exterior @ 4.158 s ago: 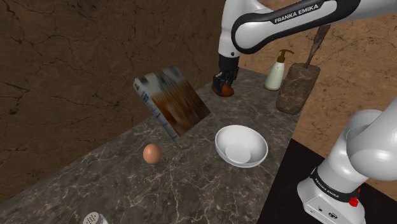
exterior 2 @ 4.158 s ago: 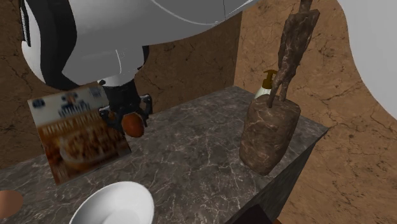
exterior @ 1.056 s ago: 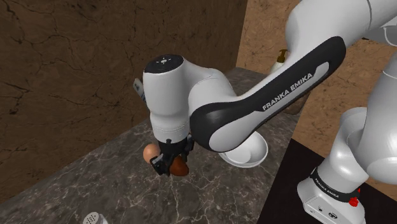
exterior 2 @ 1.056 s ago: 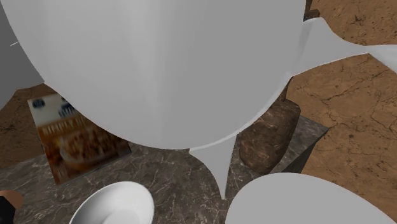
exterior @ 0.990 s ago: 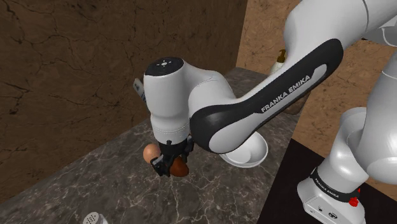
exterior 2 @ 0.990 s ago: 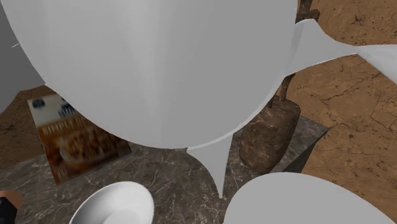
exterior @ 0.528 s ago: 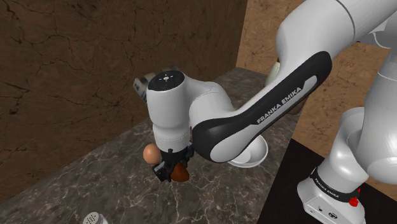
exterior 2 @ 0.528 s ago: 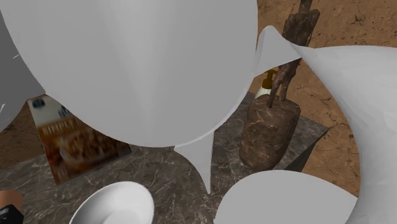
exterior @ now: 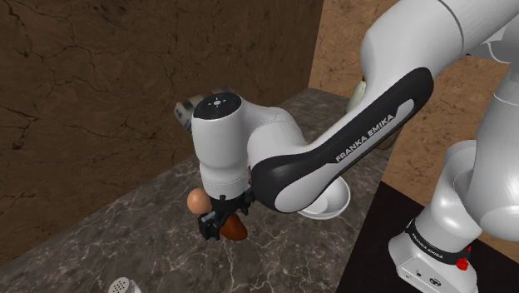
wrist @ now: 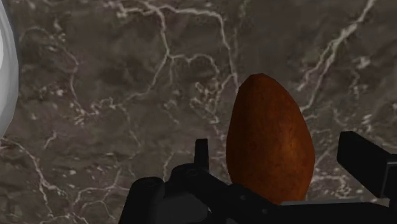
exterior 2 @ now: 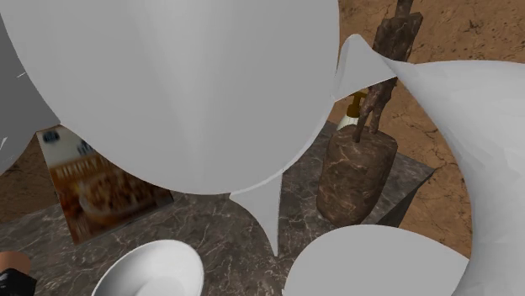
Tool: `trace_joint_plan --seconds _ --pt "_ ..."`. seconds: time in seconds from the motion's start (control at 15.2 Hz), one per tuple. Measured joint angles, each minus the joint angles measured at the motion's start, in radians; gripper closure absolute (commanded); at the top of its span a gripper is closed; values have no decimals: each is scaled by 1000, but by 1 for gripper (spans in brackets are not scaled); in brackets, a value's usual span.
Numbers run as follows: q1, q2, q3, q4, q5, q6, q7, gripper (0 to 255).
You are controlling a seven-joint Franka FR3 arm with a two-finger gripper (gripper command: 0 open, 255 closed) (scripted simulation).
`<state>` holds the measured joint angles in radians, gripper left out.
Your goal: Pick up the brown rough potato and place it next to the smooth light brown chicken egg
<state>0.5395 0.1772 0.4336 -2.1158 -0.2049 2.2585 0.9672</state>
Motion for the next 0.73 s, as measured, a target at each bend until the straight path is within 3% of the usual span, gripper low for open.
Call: trace_joint_plan --seconds 0.2,0.53,0.73 --pt "0 0 0 0 0 0 0 0" --pt "-4 -63 12 48 45 -101 -31 0" --pt "-4 -69 13 53 49 -112 -33 0"
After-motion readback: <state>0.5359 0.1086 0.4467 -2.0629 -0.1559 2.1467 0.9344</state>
